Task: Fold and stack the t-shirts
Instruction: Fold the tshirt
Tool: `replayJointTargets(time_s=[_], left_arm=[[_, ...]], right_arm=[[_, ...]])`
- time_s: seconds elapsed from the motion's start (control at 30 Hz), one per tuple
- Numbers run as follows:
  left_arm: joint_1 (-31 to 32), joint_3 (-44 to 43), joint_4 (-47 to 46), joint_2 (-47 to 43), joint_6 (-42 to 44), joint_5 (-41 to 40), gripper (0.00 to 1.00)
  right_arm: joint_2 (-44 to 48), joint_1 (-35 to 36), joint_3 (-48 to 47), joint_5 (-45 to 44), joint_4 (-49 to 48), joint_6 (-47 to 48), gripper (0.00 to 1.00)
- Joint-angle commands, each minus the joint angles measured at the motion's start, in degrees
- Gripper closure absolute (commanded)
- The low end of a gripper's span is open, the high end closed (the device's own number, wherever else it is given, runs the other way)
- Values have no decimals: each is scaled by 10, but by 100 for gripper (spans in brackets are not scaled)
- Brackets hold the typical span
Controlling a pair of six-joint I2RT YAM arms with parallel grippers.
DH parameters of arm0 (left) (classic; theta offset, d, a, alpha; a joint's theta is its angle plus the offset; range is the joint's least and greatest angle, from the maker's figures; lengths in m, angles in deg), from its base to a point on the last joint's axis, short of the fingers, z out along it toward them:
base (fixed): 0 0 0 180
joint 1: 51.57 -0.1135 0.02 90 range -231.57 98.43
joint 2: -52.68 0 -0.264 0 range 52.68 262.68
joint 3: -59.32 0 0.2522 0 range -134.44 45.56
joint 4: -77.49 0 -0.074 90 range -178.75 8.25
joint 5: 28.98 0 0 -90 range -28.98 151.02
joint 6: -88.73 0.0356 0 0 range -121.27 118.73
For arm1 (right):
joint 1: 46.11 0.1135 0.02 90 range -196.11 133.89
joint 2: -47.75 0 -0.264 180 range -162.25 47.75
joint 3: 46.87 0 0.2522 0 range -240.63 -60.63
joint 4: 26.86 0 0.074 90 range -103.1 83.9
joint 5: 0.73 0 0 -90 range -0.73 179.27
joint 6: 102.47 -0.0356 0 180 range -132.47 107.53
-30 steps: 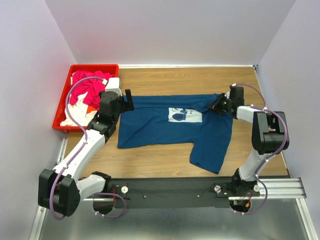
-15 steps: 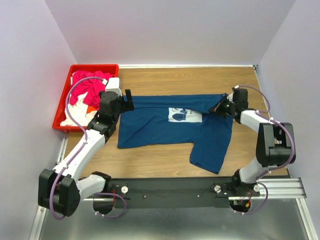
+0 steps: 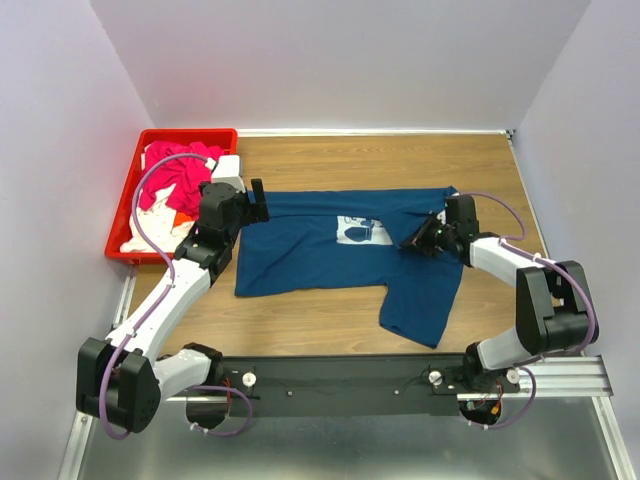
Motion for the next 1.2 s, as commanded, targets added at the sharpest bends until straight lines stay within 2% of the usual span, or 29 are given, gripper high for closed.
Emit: replayJointTargets(time_s=[0.0, 0.1, 0.13, 0.23, 0.4, 0.47, 0.67, 0.8, 1.17], left_arm=[[-1, -5, 1, 4, -1, 10, 9], [-1, -5, 3, 5, 0, 11, 9], [-1, -5, 3, 6, -1, 12, 9], [-1, -5, 5, 10, 0, 11, 9], [-1, -6, 5, 11, 0, 10, 9], [-1, -7, 6, 11, 0, 12, 8], [-1, -6, 5, 8, 0, 9, 9], [-1, -6, 6, 9, 0, 13, 9], [-1, -6, 6, 12, 2, 14, 9]], right_arm=[[-4, 15, -9, -35, 9, -21, 87], [-13, 21, -11, -27, 8, -18, 78], [-17, 22, -11, -21, 8, -15, 71], [-4, 22, -16, -9, 22, 12, 68], [56, 5, -44, -160, 102, 84, 63], [70, -30, -47, -201, 121, 108, 63], [67, -110, -16, -223, 109, 111, 69], [41, -144, -1, -174, 76, 104, 70], [-8, -148, 4, -107, 12, 123, 69]])
